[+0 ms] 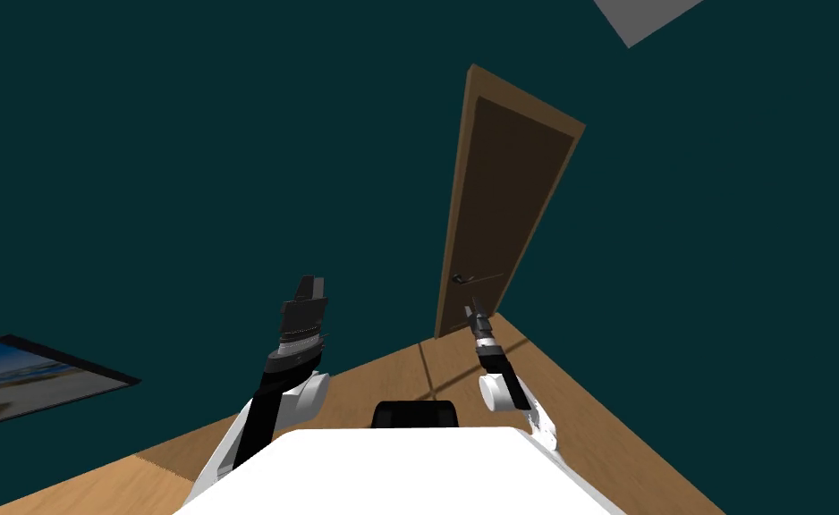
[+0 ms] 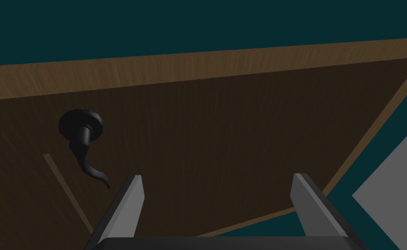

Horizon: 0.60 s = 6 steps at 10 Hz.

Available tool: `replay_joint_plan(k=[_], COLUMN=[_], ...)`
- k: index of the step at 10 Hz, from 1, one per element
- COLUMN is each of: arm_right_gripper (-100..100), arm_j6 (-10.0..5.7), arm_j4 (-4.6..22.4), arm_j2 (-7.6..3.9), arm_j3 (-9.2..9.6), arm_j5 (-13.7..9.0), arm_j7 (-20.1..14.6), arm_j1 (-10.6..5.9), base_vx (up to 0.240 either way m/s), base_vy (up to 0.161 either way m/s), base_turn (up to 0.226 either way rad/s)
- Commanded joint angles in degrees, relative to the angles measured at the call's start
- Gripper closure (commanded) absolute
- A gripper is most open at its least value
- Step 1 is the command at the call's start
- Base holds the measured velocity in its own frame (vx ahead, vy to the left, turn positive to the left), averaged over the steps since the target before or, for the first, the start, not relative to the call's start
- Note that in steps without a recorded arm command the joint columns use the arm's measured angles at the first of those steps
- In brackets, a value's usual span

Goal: Pull the door open

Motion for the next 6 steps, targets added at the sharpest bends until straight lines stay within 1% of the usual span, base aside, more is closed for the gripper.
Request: replay_joint_plan(k=[1,2,6], arm_right_gripper=[-100,-100,-100], arm_j6=[-0.58,-0.96,-2.47], arm_j4=[2.46,4.24,11.2], arm_j2=[-0.89,-1.5,-3.84], arm_j3=[0.68,1.12,2.82], arm_j5=[-0.98,-1.63,-4.19], arm_j7=[0.05,0.08,0.19], arm_j1=[-0.7,-1.29,-3.63], base_vx=[0.053,0.051,0.048], base_vy=[-0.092,-0.121,-0.139], base_turn=[0.167,0.188,0.154])
